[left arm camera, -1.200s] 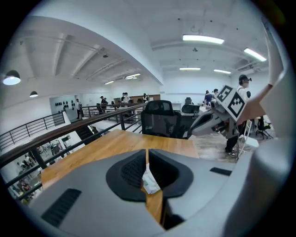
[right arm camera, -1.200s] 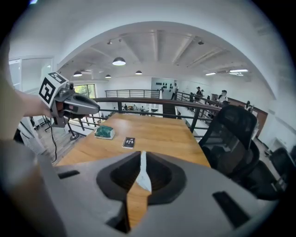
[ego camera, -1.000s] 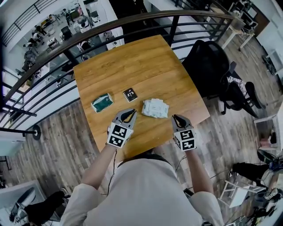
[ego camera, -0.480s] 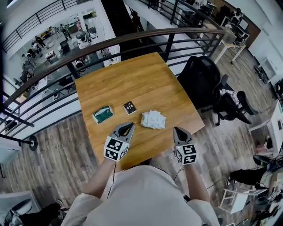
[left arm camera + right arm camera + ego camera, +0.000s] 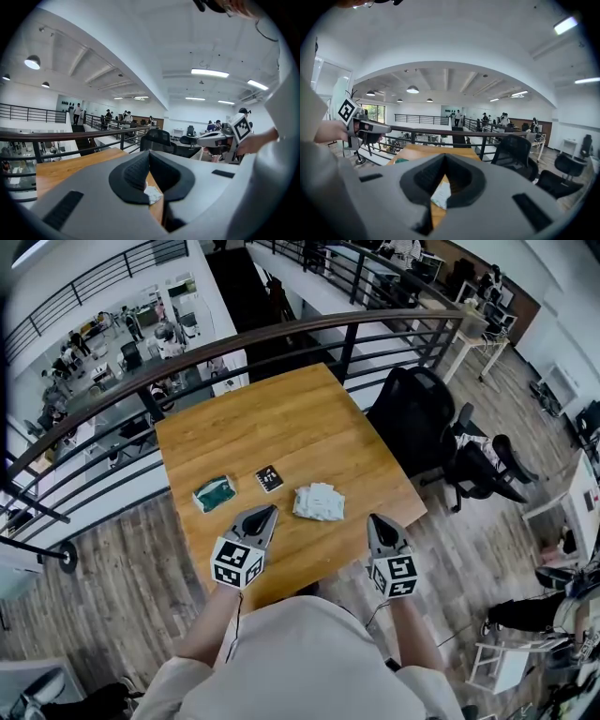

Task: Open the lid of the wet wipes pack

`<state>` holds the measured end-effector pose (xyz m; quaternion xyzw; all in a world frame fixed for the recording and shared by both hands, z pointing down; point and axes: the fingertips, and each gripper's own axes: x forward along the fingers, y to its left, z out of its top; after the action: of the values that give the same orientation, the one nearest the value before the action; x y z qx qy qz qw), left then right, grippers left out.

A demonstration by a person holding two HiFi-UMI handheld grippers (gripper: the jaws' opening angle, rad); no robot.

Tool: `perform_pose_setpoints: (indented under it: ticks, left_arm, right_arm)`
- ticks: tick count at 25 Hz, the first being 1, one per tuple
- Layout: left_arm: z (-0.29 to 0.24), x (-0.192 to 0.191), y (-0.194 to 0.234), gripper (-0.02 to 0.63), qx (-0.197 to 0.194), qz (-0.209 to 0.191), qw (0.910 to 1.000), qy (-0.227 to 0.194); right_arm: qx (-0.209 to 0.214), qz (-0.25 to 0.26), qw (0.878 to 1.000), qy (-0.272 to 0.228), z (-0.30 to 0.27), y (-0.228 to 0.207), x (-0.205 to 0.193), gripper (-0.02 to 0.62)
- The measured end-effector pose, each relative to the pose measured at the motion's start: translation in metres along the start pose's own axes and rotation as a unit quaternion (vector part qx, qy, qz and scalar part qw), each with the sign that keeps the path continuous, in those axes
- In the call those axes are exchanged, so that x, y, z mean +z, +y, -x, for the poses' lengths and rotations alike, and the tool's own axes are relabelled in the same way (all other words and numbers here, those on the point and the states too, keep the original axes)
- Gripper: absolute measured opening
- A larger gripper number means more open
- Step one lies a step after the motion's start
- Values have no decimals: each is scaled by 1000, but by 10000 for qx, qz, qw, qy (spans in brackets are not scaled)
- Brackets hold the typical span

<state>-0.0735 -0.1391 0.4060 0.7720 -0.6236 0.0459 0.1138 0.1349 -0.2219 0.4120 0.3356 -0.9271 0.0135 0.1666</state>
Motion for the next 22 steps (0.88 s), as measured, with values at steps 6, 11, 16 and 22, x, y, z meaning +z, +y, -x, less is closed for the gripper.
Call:
perform_pose_setpoints:
  ticks: [6, 11, 16, 22]
  left_arm:
    - [1, -1, 0, -6, -13, 12, 10000, 1]
    - [1, 0, -1, -6, -61, 0, 10000, 7]
    - [0, 3, -2, -6, -86, -18, 10000, 9]
    - [3, 1, 2, -6, -76, -12, 10000, 7]
  right_arm:
    - [-32, -29, 10000, -26, 3, 1, 0, 2]
    - [-67, -41, 10000, -27, 6, 2, 0, 2]
    - [-94, -44, 9999, -17, 9, 1, 0, 2]
    - [-131, -48, 9999, 0, 9, 4, -1, 2]
